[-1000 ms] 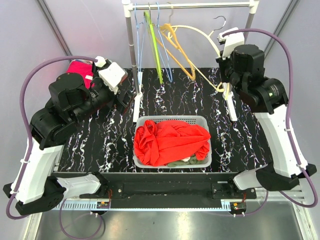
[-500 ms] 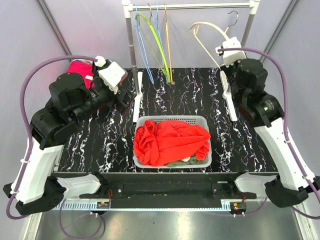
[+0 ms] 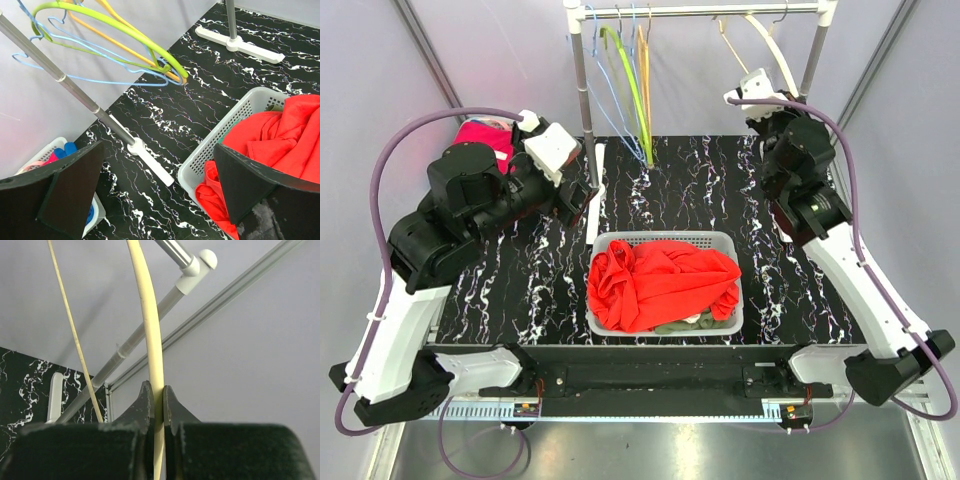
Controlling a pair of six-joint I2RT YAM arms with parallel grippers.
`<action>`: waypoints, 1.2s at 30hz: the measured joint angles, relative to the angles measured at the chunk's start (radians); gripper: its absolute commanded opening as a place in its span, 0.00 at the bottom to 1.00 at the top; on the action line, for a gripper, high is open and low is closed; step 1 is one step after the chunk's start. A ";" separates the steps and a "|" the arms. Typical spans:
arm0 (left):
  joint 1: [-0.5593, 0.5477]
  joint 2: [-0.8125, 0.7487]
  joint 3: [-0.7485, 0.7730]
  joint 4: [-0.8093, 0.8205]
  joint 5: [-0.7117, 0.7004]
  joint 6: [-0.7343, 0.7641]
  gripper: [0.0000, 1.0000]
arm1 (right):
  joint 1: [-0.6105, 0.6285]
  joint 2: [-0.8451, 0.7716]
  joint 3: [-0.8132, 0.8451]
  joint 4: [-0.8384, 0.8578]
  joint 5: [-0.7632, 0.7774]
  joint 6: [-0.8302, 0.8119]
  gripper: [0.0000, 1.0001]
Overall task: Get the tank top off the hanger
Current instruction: Place the hanger at the clothesline.
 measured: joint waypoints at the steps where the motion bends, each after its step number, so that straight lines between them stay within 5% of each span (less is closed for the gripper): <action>1: 0.000 0.000 0.000 0.000 0.000 0.000 0.99 | 0.000 0.011 0.002 0.011 -0.001 -0.010 0.00; 36: 0.002 -0.019 -0.022 -0.009 0.034 -0.023 0.99 | -0.070 0.201 0.023 0.063 -0.092 0.036 0.00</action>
